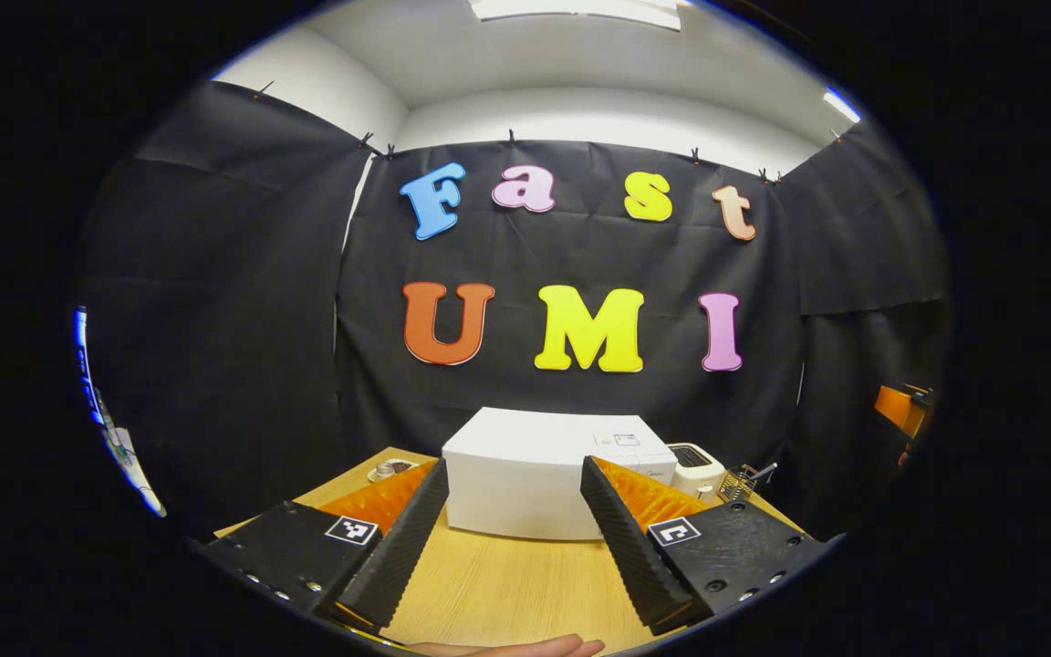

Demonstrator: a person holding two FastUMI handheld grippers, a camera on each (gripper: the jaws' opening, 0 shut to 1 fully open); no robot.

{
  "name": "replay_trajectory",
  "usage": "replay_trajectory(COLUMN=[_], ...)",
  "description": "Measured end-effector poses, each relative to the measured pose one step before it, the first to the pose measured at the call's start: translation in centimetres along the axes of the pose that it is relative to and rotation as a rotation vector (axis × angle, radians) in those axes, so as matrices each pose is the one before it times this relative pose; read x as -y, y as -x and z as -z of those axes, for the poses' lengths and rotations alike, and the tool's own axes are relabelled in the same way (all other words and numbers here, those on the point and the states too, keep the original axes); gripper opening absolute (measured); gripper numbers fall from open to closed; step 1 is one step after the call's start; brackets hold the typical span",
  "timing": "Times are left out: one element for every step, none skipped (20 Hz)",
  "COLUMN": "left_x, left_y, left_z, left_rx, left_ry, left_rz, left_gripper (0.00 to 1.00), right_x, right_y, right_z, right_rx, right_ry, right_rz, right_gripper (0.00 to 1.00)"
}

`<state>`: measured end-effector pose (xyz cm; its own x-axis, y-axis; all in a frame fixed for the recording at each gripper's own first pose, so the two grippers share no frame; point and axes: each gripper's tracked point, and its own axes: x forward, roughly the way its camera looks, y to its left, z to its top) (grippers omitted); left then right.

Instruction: Open the microwave oven with the left hand, put the food in, and close the microwave oven.

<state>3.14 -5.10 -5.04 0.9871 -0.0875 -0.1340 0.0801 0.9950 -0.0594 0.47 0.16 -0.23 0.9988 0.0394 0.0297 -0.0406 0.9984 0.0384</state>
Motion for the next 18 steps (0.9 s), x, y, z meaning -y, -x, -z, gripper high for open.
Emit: replay_trajectory(left_x=[0.564, 0.644, 0.788, 0.678, 1.152, 0.866, 0.589, 0.759, 0.687, 0.763, 0.765, 0.536, 0.591, 0.672, 0.867, 0.584, 0.26, 0.317], left_y=[-1.374, -1.345, -1.447, -1.408, -1.491, -1.481, -1.393, -1.4, -1.555, -1.462, -1.318, -1.357, -1.307, -1.167, -1.378, -1.054, -1.018, -0.986], left_z=[0.779, 0.847, 1.268, 1.398, 0.987, 0.987, 1.164, 1.251, 1.295, 1.173, 1.176, 0.92, 0.696, 0.621, 0.668, 0.919, 0.854, 0.666], left_rx=[-0.00729, -0.01041, -0.0187, -0.02609, -0.0114, -0.01026, -0.00927, -0.01737, -0.01427, -0.01526, -0.01854, -0.00682, -0.00016, 0.00266, 0.00862, -0.01479, -0.00604, -0.00481], left_ry=[-0.0091, -0.00704, -0.00616, 0.00376, 0.00743, 0.00878, 0.00435, 0.00511, 0.0003, 0.00103, -0.00482, -0.01261, -0.01272, -0.00851, -0.00048, 0.0126, 0.00845, 0.0044], left_rz=[0.00645, 0.00742, 0.00782, 0.01043, 0.02262, 0.01599, 0.01223, 0.01407, 0.01254, 0.01538, 0.01045, 0.00393, 0.00754, 0.0094, 0.0202, 0.00849, 0.00136, 0.00126], left_gripper=[0.92, 0.92, 0.92, 0.92, 0.92, 0.92, 0.92, 0.92, 0.92, 0.92, 0.92, 0.92, 0.92, 0.92, 0.92, 0.92, 0.92, 0.92], right_x=[-0.092, -0.057, -0.097, -0.122, -0.144, 0.051, 0.153, 0.186, 0.32, 0.163, 0.151, 0.175, 0.31, 0.313, 0.282, 0.328, 0.309, 0.332], right_y=[-0.412, -0.493, -0.474, -0.398, -0.376, -0.259, -0.322, -0.119, -0.174, -0.208, -0.109, -0.081, -0.142, -0.163, -0.225, -0.183, -0.204, -0.242], right_z=[0.153, 0.398, 0.414, 0.477, 0.349, 0.26, 0.203, 0.448, 0.403, 0.46, 0.393, 0.379, 0.312, 0.316, 0.19, 0.339, 0.182, 0.273], right_rx=[-0.00209, -0.00896, -0.01195, -0.01267, -0.01139, -0.00508, -0.00278, -0.0035, -0.00775, -0.00938, -0.00704, -0.00357, -0.00164, -0.0023, -0.00259, -0.00268, -0.00262, -0.00416], right_ry=[-0.00451, -0.00394, -0.00236, -0.00045, 0.00014, 0.00081, 0.00423, 0.0045, 0.00317, 0.00258, 0.0028, 0.00429, 0.00409, 0.00407, 0.00204, 0.00112, -0.00112, 0.00015], right_rz=[-0.0008, -0.00146, -0.00289, -0.0058, -0.00536, -0.00072, 0.00123, 0.00398, 0.00707, 0.00504, -0.00024, -0.00064, 0.00164, 0.00243, 0.0009, 0.00054, -0.00074, 0.00167], right_gripper=[0.94, 1.0, 0.94, 0.94, 1.0, 1.0, 0.94, 1.0, 1.0, 1.0, 1.0, 1.0, 1.0, 1.0, 1.0, 1.0, 1.0, 1.0])
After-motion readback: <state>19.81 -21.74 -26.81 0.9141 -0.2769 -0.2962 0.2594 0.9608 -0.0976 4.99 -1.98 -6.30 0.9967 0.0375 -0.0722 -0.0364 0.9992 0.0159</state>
